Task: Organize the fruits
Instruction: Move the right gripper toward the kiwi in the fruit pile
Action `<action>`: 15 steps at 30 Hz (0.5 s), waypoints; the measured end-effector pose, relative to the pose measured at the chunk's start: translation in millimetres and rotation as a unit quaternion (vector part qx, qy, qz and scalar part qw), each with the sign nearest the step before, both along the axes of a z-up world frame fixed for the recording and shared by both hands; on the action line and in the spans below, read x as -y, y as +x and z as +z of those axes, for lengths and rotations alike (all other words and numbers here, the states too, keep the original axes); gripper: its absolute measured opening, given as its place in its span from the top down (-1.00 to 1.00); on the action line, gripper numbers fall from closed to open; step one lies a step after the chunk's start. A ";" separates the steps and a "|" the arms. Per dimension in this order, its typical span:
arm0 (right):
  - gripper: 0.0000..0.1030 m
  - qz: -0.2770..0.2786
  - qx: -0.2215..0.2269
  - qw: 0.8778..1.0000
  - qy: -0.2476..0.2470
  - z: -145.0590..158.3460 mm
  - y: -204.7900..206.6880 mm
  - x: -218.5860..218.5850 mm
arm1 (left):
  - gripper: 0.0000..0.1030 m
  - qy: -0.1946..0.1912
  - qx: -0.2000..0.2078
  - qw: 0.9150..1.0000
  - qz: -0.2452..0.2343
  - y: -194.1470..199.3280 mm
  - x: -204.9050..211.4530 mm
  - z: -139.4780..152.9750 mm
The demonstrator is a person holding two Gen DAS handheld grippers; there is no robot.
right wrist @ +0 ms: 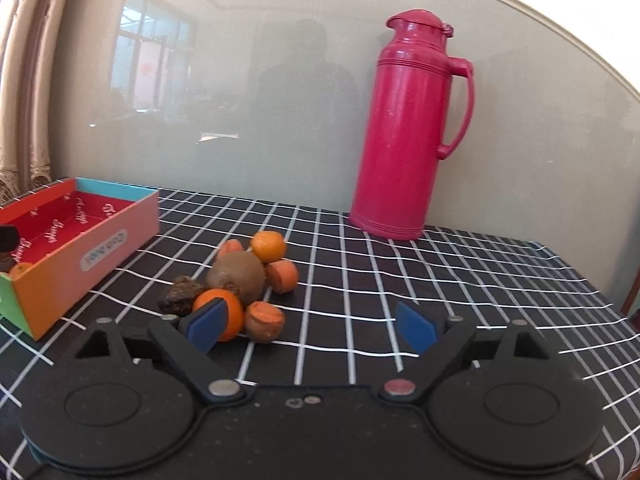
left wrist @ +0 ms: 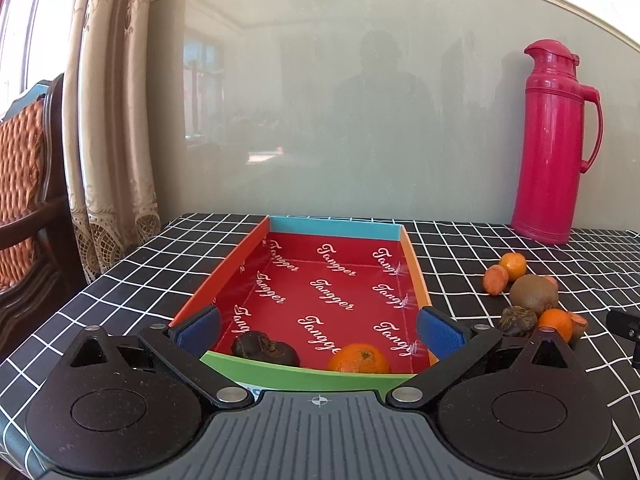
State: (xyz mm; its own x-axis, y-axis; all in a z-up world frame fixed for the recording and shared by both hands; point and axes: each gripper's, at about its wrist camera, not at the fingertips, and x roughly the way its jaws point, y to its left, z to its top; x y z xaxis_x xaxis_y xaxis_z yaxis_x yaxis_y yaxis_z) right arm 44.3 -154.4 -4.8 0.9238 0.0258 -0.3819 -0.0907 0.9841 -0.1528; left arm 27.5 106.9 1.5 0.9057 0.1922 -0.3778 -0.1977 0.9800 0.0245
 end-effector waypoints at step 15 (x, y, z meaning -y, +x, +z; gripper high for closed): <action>-0.68 0.013 -0.002 0.999 0.050 3.9 31.6 -21.8 | -1.00 0.005 0.000 1.000 0.015 -5.3 -19.6 -0.7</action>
